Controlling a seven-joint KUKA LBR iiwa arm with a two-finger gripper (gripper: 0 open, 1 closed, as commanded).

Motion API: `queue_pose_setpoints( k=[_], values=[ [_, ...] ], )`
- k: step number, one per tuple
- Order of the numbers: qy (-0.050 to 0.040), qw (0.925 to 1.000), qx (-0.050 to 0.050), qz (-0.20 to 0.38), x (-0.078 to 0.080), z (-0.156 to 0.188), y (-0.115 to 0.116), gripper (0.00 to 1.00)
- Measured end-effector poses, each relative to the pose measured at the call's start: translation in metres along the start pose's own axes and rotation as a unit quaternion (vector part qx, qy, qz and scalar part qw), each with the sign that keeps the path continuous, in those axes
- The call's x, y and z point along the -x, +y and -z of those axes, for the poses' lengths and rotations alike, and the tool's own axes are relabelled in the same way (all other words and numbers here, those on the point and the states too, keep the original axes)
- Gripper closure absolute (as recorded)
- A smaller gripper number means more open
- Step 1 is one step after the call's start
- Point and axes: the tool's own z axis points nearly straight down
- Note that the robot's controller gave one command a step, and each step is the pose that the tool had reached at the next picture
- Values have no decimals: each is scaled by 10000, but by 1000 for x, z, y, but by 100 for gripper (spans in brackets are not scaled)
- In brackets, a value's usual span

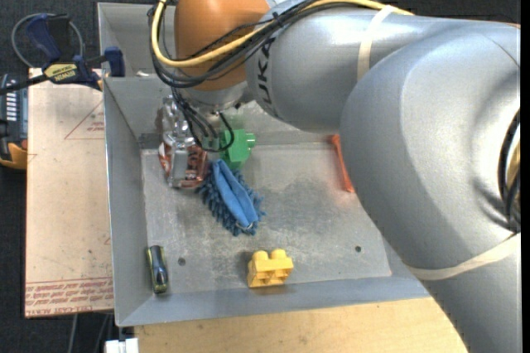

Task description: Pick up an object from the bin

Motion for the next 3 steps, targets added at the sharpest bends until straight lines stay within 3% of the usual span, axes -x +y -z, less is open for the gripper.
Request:
queue_pose_setpoints(
  k=[1, 2, 3],
  values=[
    [39, 10000, -23, -19, -1, 0, -3, 0],
    [19, 9984, -9, -556, -18, -69, -39, 0],
    [-35, 9696, 12, 2445, -10, -39, 22, 0]
  ],
)
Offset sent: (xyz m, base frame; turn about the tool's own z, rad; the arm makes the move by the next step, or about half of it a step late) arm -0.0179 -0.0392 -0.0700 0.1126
